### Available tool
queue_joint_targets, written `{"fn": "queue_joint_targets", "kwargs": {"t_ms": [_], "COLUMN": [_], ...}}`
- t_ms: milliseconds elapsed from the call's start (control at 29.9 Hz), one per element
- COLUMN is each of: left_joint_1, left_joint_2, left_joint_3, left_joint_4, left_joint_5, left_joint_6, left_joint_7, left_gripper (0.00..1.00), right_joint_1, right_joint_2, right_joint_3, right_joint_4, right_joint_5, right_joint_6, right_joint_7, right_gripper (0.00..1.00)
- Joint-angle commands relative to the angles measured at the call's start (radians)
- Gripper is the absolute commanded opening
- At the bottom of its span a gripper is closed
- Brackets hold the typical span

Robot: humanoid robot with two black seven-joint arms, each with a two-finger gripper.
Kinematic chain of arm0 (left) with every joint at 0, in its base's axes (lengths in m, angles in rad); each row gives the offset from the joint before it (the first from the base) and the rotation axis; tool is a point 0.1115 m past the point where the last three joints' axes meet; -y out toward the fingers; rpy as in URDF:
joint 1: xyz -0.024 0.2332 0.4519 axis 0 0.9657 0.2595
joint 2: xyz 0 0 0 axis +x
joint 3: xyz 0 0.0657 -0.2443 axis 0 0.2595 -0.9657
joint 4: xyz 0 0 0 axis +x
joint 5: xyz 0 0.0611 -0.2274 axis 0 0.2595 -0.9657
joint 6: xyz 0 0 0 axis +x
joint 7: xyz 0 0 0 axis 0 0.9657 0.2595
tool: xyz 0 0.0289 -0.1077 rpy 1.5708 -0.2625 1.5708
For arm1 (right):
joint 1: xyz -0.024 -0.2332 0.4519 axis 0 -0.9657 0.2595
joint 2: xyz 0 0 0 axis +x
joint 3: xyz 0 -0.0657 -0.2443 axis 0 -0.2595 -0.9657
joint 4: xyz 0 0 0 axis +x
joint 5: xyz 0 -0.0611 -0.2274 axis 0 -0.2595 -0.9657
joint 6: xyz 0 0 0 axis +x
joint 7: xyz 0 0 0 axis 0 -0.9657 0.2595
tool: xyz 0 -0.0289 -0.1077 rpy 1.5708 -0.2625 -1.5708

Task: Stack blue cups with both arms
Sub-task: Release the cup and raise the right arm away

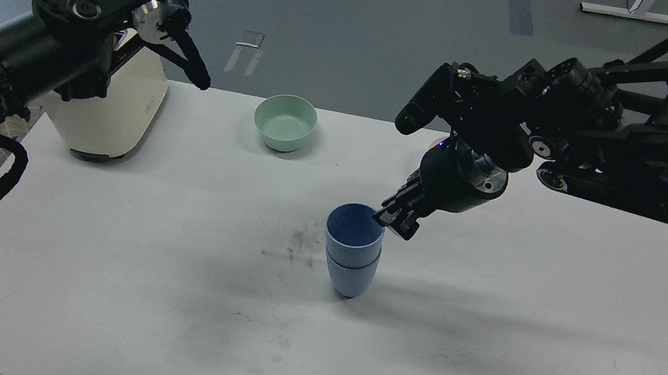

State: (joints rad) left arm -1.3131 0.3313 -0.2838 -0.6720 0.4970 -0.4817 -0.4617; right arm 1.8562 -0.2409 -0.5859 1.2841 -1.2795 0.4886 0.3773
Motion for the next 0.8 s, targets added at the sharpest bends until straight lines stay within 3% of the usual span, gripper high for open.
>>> {"fn": "queue_joint_targets", "kwargs": {"t_ms": [0, 134, 334, 434, 468, 568, 768], "left_joint_1": [0.0, 0.002, 0.003, 0.005, 0.006, 0.029, 0.081], "left_joint_2": [0.0, 0.0, 0.0, 0.0, 0.0, 0.0, -0.02], "left_joint_3": [0.002, 0.002, 0.003, 0.003, 0.003, 0.0, -0.023], "left_joint_4": [0.0, 0.0, 0.002, 0.005, 0.006, 0.037, 0.094], "left_joint_5": [0.0, 0.0, 0.003, 0.005, 0.005, 0.002, -0.008], "left_joint_6": [0.0, 0.002, 0.002, 0.003, 0.003, 0.003, 0.005], "left_joint_7": [0.0, 0.0, 0.002, 0.002, 0.002, 0.002, -0.015], "left_gripper": [0.95, 0.95, 0.95, 0.95, 0.95, 0.95, 0.97], "right_joint_1": [0.0, 0.02, 0.067, 0.052, 0.031, -0.081, -0.406], "right_joint_2": [-0.004, -0.038, -0.228, -0.329, -0.372, -0.469, -0.492], "right_joint_3": [0.003, 0.015, 0.093, 0.135, 0.155, 0.234, 0.51], "right_joint_4": [-0.017, -0.069, -0.129, -0.176, -0.204, -0.264, -0.351], "right_joint_5": [0.002, 0.074, 0.186, 0.213, 0.235, 0.36, 0.661], "right_joint_6": [0.0, 0.0, 0.0, 0.0, 0.0, 0.0, -0.062], "right_joint_7": [0.002, 0.002, 0.002, 0.0, 0.0, 0.003, 0.02], "right_gripper": [0.5, 0.56, 0.68, 0.96, 1.0, 1.0, 1.0]}}
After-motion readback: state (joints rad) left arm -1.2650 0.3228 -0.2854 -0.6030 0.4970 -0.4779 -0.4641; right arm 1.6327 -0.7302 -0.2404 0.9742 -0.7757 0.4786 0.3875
